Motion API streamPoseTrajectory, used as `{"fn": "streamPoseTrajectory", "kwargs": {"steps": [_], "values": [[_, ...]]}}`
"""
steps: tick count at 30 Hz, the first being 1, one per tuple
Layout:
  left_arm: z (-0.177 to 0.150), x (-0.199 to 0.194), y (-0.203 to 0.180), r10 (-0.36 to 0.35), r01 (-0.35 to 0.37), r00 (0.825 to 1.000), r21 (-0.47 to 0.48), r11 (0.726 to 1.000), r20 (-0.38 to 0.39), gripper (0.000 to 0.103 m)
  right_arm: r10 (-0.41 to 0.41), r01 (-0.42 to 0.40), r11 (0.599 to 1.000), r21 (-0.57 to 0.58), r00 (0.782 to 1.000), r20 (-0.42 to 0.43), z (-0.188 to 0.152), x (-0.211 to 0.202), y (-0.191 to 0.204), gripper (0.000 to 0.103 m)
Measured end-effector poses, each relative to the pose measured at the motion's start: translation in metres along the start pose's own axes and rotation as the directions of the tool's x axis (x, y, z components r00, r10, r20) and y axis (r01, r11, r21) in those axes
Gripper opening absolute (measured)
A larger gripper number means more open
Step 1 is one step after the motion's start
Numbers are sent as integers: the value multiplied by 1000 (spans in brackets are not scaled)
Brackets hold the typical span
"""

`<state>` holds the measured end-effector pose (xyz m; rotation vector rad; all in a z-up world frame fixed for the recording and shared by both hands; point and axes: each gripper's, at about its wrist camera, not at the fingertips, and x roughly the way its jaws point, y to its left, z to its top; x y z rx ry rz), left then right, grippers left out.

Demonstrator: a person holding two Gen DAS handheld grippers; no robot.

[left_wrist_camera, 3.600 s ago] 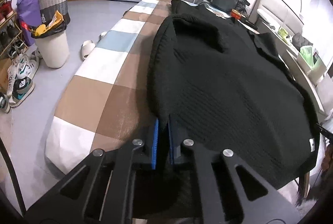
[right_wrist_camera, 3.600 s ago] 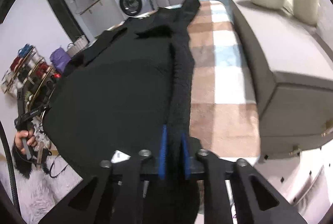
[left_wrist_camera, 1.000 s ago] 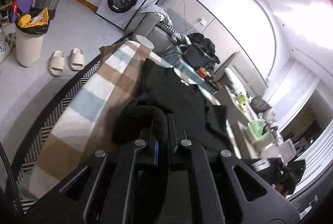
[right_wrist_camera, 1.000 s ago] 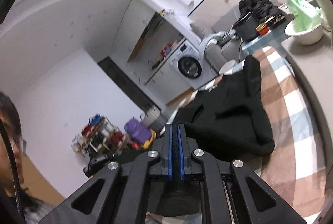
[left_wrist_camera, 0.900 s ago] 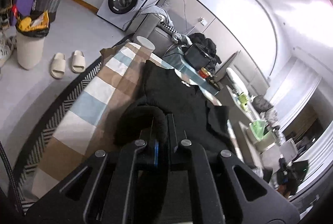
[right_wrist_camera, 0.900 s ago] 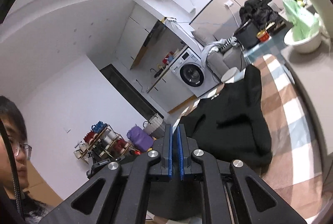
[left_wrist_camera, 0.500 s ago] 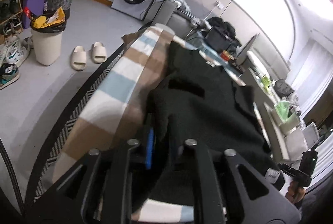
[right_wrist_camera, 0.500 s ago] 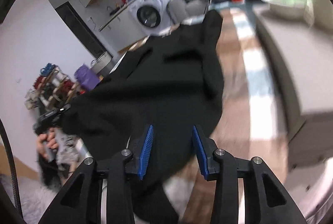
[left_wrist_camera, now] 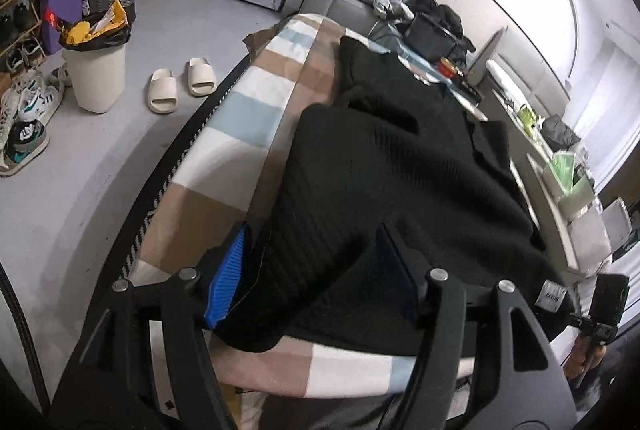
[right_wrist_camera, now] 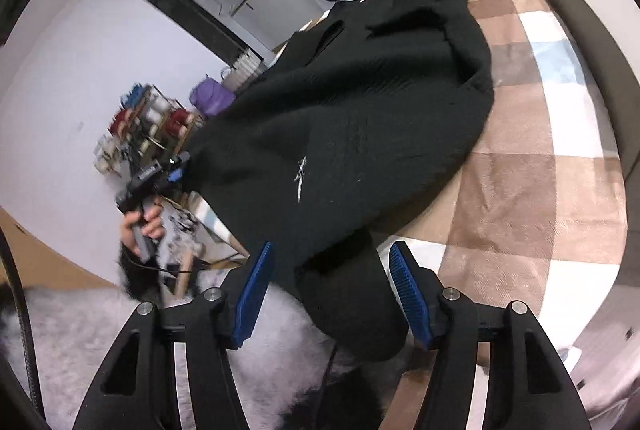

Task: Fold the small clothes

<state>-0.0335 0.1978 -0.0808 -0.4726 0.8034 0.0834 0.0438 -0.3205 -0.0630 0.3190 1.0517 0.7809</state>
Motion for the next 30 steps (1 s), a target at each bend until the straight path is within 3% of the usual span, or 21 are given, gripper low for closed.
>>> {"fn": "streamPoseTrajectory", "kwargs": {"steps": [4, 6, 7, 8, 9, 10, 12, 15, 16, 18, 21, 24, 27, 30], "values": [[-5, 8, -1, 26, -25, 999, 49, 998, -34, 62, -22, 22, 1000, -20, 1000, -6, 0, 16, 4, 61], [-6, 12, -1, 28, -25, 998, 64, 998, -49, 62, -26, 27, 999, -33, 999, 28, 0, 20, 5, 47], [-7, 14, -1, 28, -24, 998, 65, 998, -54, 62, -22, 23, 999, -39, 999, 45, 0, 19, 5, 28], [-7, 16, 0, 21, -17, 998, 66, 998, -59, 50, -7, 10, 999, -52, 998, 67, -1, 16, 7, 18], [-8, 17, 0, 10, -6, 998, 67, 998, -60, 34, 14, -6, 997, -80, 995, 104, -2, 12, 10, 14], [-8, 18, -2, -8, 13, 998, 77, 997, -65, 9, 25, -14, 996, -92, 992, 123, -1, 4, 13, 9], [-7, 14, -5, -42, 47, 998, 87, 995, -54, 3, 81, -65, 993, -98, 983, 165, -1, -4, 15, 7], [-4, -5, -17, -138, 137, 990, 103, 985, 4, 3, 175, -159, 983, -89, 959, 222, 3, -24, 12, 7], [-1, -14, -19, -194, 191, 981, 93, 977, 28, 3, 205, -190, 978, -82, 948, 245, 5, -29, 9, 7], [4, -27, -25, -251, 246, 967, 92, 965, 47, 3, 277, -273, 960, -56, 910, 307, 7, -44, 1, 7], [9, -53, -36, -321, 308, 942, 128, 943, 94, 3, 324, -336, 941, -40, 862, 390, 16, -67, -7, 7], [13, -71, -45, -382, 363, 917, 156, 919, 115, 3, 347, -367, 929, -41, 829, 439, 23, -79, -3, 7], [16, -82, -52, -442, 422, 889, 164, 892, 116, 3, 360, -377, 925, -57, 814, 456, 27, -92, -2, 7], [18, -88, -54, -456, 434, 881, 172, 885, 126, 3, 334, -338, 938, -76, 821, 463, 28, -103, 2, 7]]}}
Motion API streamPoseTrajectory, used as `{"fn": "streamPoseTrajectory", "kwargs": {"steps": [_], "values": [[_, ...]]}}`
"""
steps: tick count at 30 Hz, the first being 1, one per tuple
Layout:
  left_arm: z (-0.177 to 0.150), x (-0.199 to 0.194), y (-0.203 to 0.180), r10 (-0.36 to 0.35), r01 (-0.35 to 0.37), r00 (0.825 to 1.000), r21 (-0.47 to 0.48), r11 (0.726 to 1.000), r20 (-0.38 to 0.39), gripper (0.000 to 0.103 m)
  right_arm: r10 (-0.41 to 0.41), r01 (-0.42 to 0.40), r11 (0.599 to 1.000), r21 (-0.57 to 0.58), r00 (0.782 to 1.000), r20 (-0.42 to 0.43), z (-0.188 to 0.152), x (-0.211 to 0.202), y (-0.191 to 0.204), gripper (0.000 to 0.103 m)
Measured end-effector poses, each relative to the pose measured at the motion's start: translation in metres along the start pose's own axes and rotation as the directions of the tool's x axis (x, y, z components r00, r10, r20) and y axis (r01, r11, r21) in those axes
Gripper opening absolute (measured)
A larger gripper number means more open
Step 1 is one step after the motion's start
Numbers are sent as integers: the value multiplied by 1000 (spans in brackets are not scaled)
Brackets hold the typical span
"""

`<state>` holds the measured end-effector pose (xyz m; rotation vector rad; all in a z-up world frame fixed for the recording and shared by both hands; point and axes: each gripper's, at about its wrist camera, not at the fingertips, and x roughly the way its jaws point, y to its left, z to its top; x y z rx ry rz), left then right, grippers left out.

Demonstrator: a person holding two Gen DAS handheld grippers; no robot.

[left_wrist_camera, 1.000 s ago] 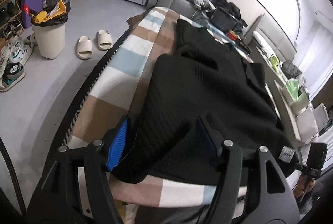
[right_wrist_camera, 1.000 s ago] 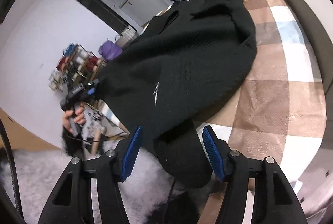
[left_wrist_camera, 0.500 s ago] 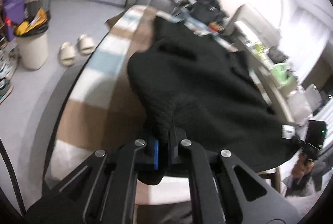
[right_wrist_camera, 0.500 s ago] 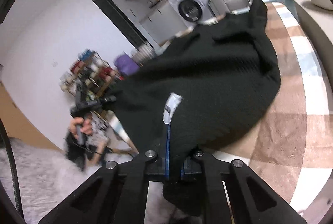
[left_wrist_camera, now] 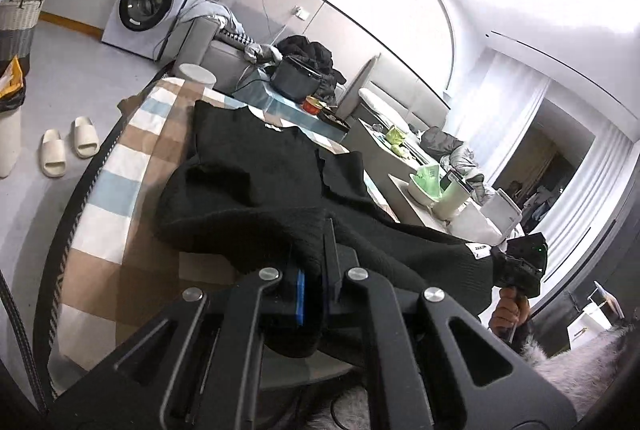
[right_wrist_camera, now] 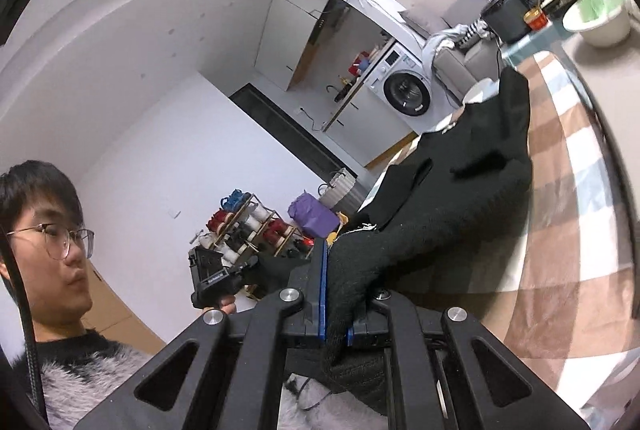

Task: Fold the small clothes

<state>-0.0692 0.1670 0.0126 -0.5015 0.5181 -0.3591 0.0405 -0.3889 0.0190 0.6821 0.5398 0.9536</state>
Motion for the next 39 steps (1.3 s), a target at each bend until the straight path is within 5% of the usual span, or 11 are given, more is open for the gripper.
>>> {"fn": "streamPoseTrajectory", "kwargs": {"steps": [10, 16, 22, 24, 25, 26, 27, 29, 34, 37, 39], "values": [[6, 4, 48, -22, 28, 999, -197, 980, 33, 3, -82, 78, 993, 90, 996, 41, 5, 1, -11, 7], [21, 47, 84, 34, -27, 999, -248, 969, 26, 3, -187, 171, 972, 164, 978, 91, 36, 31, -45, 7], [43, 113, 113, 140, -144, 990, -249, 958, -36, 3, -415, 409, 901, 144, 910, 17, 66, 84, -89, 7], [47, 133, 125, 173, -184, 983, -259, 948, -65, 4, -494, 493, 859, 138, 869, -28, 72, 98, -102, 11], [49, 145, 133, 203, -221, 975, -265, 939, -93, 7, -560, 565, 817, 114, 825, -70, 73, 106, -107, 20], [50, 151, 137, 232, -254, 966, -264, 930, -112, 13, -645, 653, 754, 70, 757, -106, 74, 113, -109, 34], [50, 156, 140, 269, -295, 954, -259, 920, -132, 18, -748, 752, 659, -14, 653, -120, 72, 118, -108, 39], [50, 158, 148, 309, -340, 939, -269, 901, -152, 37, -803, 797, 596, -98, 587, -101, 67, 116, -105, 45], [33, 140, 154, 334, -363, 932, -316, 876, -145, 48, -783, 783, 619, -66, 607, -139, 50, 87, -101, 54], [14, 127, 146, 325, -359, 933, -307, 881, -157, 48, -742, 748, 663, -24, 653, -155, 39, 67, -97, 54], [3, 121, 140, 319, -357, 932, -299, 885, -170, 50, -736, 742, 670, -17, 661, -146, 31, 58, -89, 54]]}}
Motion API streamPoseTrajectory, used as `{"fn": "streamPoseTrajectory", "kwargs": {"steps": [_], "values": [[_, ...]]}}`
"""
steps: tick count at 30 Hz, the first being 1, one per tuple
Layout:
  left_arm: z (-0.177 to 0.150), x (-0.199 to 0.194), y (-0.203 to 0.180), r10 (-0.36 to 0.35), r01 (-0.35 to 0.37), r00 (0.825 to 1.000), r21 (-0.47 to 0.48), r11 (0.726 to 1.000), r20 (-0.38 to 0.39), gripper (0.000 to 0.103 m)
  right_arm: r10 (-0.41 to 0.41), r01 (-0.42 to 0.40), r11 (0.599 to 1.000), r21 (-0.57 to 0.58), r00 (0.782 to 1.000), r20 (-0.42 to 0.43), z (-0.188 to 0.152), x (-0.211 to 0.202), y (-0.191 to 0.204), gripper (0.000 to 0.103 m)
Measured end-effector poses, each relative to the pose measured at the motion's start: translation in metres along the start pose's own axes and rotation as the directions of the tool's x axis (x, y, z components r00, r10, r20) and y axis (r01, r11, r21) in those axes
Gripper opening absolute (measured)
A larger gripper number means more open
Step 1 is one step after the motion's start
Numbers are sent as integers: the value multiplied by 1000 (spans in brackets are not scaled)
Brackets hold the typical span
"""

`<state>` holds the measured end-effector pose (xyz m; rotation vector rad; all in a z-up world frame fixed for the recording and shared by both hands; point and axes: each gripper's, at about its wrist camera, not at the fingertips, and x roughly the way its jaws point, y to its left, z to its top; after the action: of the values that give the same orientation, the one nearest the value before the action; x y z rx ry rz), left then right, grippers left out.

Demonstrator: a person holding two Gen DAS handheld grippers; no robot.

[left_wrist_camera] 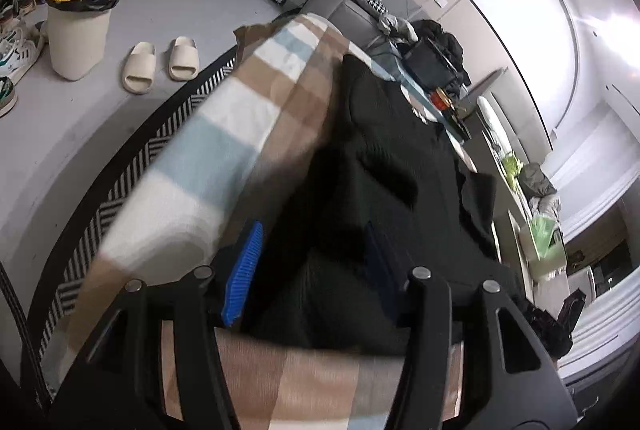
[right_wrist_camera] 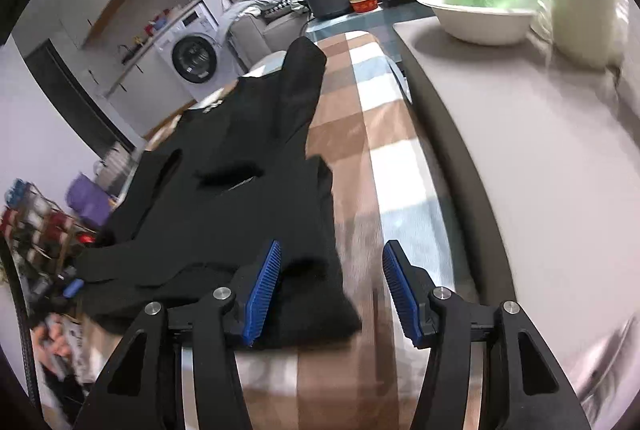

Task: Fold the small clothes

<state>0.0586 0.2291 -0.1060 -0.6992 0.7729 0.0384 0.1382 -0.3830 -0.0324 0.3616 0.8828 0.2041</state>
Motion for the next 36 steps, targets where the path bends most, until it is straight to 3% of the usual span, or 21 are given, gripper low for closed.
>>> {"fn": "streamPoseTrajectory", "kwargs": {"steps": [6, 8, 18, 19, 21, 23, 25, 29, 36], "values": [[-32, -9, -14, 5, 0, 998, 95, 995, -59, 51, -8, 1, 995, -103, 997, -73, -21, 0, 12, 54], [-37, -10, -23, 3, 5, 999, 143, 990, -54, 54, 29, -40, 989, -142, 997, -78, -27, 2, 19, 54], [-30, 15, -39, 43, -29, 997, 207, 978, -63, 58, 35, -50, 986, -162, 995, -90, -12, 43, 34, 54], [-29, 17, -39, 43, -30, 997, 199, 979, -60, 56, 36, -50, 985, -163, 996, -87, -10, 47, 35, 54], [-28, 21, -40, 28, -15, 998, 201, 979, -62, 34, 49, -64, 983, -174, 995, -89, -9, 51, 39, 45], [-28, 24, -42, 37, -20, 997, 230, 973, -70, 9, 60, -75, 983, -168, 994, -92, -9, 51, 38, 30], [-28, 22, -38, 6, 16, 995, 216, 976, -101, 5, 93, -110, 985, -135, 988, -125, -9, 52, 35, 21], [-35, 9, -32, -12, 35, 994, 213, 976, -106, 3, 112, -127, 990, -67, 975, -190, -11, 46, 30, 16], [-67, -25, -35, -25, 66, 989, 289, 955, -143, 3, 62, -107, 983, -149, 958, -279, -40, 16, 44, 16]]}}
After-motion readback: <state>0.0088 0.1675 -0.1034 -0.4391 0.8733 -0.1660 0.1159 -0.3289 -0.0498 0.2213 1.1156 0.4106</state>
